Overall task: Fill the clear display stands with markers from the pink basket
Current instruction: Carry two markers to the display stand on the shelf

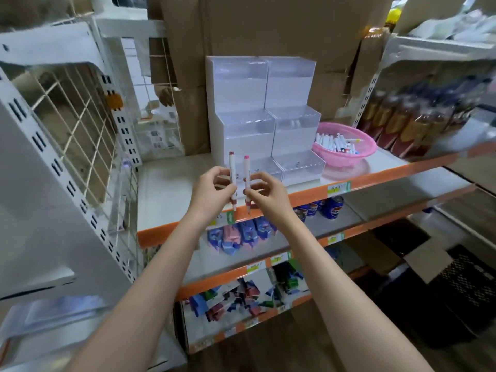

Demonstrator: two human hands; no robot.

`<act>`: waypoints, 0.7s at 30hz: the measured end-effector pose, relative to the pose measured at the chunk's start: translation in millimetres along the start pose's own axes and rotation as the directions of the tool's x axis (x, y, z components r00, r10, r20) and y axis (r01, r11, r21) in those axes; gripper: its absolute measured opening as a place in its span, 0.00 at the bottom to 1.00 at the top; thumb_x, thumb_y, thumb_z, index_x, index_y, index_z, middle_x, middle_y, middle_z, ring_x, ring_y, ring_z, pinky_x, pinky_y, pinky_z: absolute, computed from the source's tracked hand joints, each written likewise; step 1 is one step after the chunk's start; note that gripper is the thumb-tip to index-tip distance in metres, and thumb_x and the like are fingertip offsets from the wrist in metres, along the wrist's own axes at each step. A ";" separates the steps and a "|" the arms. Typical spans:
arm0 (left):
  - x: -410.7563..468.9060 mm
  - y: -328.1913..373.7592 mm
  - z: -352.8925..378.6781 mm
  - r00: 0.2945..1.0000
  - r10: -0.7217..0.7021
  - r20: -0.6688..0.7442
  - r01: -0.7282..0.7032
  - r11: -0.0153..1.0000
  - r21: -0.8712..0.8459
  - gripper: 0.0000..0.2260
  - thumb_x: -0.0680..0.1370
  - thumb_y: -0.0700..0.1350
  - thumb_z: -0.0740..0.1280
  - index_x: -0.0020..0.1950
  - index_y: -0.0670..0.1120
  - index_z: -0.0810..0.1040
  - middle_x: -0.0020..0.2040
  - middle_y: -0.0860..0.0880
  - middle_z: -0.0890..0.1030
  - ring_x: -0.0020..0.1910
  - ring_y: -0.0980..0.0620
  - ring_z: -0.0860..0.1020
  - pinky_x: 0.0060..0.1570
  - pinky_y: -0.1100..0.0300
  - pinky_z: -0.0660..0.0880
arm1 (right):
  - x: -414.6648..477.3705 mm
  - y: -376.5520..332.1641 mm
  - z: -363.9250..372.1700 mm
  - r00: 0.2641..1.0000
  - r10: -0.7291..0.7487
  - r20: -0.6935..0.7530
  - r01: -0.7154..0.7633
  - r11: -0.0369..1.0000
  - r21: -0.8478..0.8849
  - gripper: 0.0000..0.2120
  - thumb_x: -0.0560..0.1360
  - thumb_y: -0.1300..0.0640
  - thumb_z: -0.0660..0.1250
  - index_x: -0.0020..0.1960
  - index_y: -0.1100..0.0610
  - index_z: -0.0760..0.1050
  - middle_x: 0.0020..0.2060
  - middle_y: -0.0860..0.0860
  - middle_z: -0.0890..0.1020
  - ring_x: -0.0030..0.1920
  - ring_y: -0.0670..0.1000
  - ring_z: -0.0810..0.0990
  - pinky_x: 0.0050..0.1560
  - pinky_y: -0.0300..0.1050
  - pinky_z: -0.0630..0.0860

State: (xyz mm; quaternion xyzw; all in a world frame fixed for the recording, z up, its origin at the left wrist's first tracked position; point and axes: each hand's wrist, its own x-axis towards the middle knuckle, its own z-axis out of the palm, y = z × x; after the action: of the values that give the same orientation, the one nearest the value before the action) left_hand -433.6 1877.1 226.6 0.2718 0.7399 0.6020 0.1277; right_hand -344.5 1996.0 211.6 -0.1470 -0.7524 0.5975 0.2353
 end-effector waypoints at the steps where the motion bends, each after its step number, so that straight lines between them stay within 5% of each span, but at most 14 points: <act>1: 4.2 0.4 0.7 1.000 -0.005 -0.013 0.005 1.000 -0.001 0.08 0.75 0.37 0.68 0.50 0.49 0.77 0.47 0.45 0.81 0.48 0.46 0.80 0.46 0.49 0.81 | 5.7 -0.1 -1.8 1.000 -0.005 0.008 0.005 1.000 -0.007 0.08 0.75 0.64 0.68 0.47 0.51 0.76 0.39 0.54 0.81 0.38 0.54 0.81 0.42 0.54 0.83; 4: 15.5 2.2 3.4 0.995 -0.027 -0.091 0.025 0.999 -0.024 0.08 0.74 0.39 0.68 0.50 0.48 0.78 0.47 0.47 0.82 0.49 0.47 0.80 0.50 0.45 0.79 | 23.1 -0.8 -9.3 0.999 -0.021 0.047 0.022 1.000 -0.019 0.06 0.75 0.64 0.68 0.49 0.54 0.76 0.40 0.55 0.81 0.37 0.54 0.81 0.42 0.55 0.82; 12: 38.1 19.8 53.0 0.983 -0.031 -0.182 0.023 0.999 -0.047 0.07 0.76 0.38 0.68 0.54 0.44 0.77 0.49 0.43 0.81 0.50 0.44 0.80 0.48 0.47 0.80 | 66.2 4.5 -54.8 0.989 -0.065 0.135 0.067 0.998 -0.011 0.06 0.75 0.65 0.67 0.49 0.56 0.75 0.39 0.55 0.81 0.35 0.49 0.80 0.34 0.39 0.78; 21: 67.5 34.0 122.7 0.956 -0.055 -0.287 0.040 0.998 -0.057 0.07 0.77 0.37 0.66 0.53 0.46 0.76 0.48 0.45 0.80 0.49 0.44 0.80 0.48 0.51 0.80 | 113.8 26.4 -118.1 0.959 -0.093 0.268 0.098 0.995 -0.003 0.06 0.76 0.65 0.67 0.52 0.58 0.75 0.40 0.53 0.80 0.38 0.52 0.81 0.38 0.43 0.81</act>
State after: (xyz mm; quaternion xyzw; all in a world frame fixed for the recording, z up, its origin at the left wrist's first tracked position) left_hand -417.2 2019.7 238.8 0.1601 0.7413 0.6506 0.0399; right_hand -379.8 2157.6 227.0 -0.0305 -0.7882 0.5937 0.1591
